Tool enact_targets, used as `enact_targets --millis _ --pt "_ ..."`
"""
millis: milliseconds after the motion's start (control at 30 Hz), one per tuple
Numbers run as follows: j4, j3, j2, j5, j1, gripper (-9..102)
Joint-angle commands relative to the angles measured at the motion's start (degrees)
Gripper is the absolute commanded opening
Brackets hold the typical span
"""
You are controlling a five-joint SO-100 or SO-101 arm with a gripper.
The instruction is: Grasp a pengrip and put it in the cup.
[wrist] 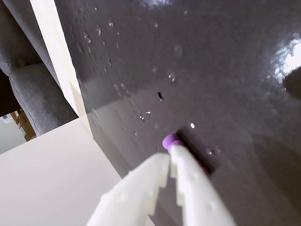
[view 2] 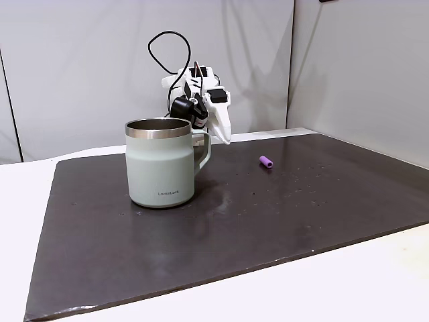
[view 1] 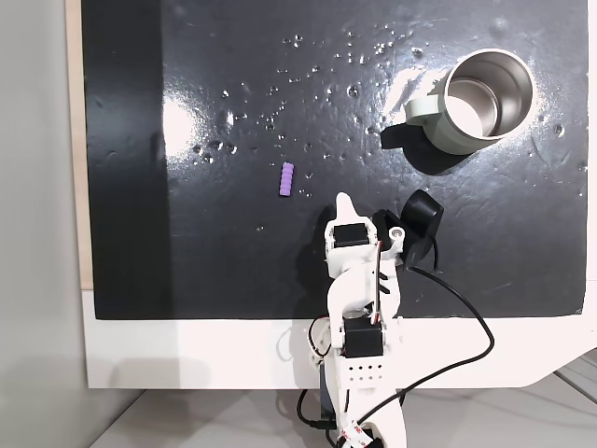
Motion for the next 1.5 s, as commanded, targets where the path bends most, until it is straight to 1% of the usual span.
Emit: enact_targets --millis 0,500,667,733,900,1100,1200,1333,1433,1467 --pt "-1.49 -0.18 0.35 -3.6 -3.34 0" --pt "-1.67 -0.35 0.26 -4.04 -3.6 0" --pt "2.9 -6.06 -0.18 -8.35 -6.59 0" --pt "2.99 -9.4 -4.39 -9.84 -8.53 0" --pt "3.43 -22.68 -21.97 -10.46 -12.83 0" --pt "5.19 -39.55 -42.36 -11.43 -14.15 0" --pt "5.54 -44.03 -49.04 -16.17 -15.82 0" --pt "6.42 -47.29 -55.72 -25.05 -18.54 0" --pt "6.59 -47.72 -58.45 -31.73 -18.46 0" --pt "6.59 -48.08 -59.59 -33.75 -18.19 2"
